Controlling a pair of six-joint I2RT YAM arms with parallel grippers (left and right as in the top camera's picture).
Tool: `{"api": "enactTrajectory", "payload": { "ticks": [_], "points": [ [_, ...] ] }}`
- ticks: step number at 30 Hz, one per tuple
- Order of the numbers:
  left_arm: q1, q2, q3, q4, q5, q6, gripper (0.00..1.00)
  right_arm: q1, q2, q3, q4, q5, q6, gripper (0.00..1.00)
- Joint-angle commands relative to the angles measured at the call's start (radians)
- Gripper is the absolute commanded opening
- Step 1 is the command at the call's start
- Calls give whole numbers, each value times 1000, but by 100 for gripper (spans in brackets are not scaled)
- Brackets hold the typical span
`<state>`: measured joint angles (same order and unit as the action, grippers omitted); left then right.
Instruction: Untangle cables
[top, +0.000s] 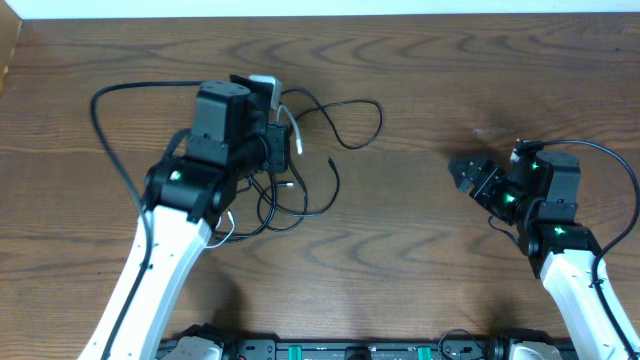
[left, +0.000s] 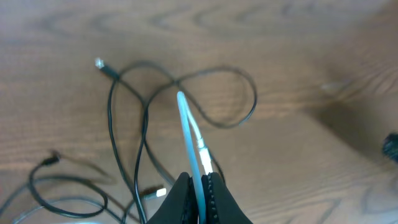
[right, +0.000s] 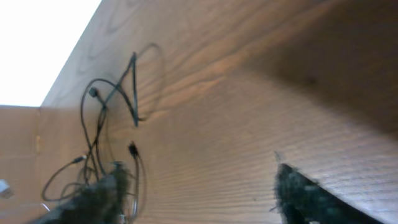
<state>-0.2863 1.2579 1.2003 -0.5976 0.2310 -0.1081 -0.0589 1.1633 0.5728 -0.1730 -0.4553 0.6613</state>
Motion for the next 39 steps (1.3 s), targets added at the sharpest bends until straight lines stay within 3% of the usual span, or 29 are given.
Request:
{"api": "enactTrajectory", "payload": {
  "ticks": [1,7,14,25,30,39],
  "points": [
    [-1,-53,24,32,6,-3,8,-5,-5,5,37,-135,-89,60],
    [-1,-86,24,89,52,-5,7,63,-5,5,196,-338,-192,99],
    [-1,-85,24,180,104,-109,7,263,-5,5,378,-311,-225,99],
    [-2,-85,24,314,395,-290,8,573,-3,5,535,19,-253,99],
    [-3,-85,24,377,505,-373,8,640,6,5,616,89,-251,99],
    [-120,-85,24,443,525,-391,7,676,77,5,810,93,-251,99]
  ]
}}
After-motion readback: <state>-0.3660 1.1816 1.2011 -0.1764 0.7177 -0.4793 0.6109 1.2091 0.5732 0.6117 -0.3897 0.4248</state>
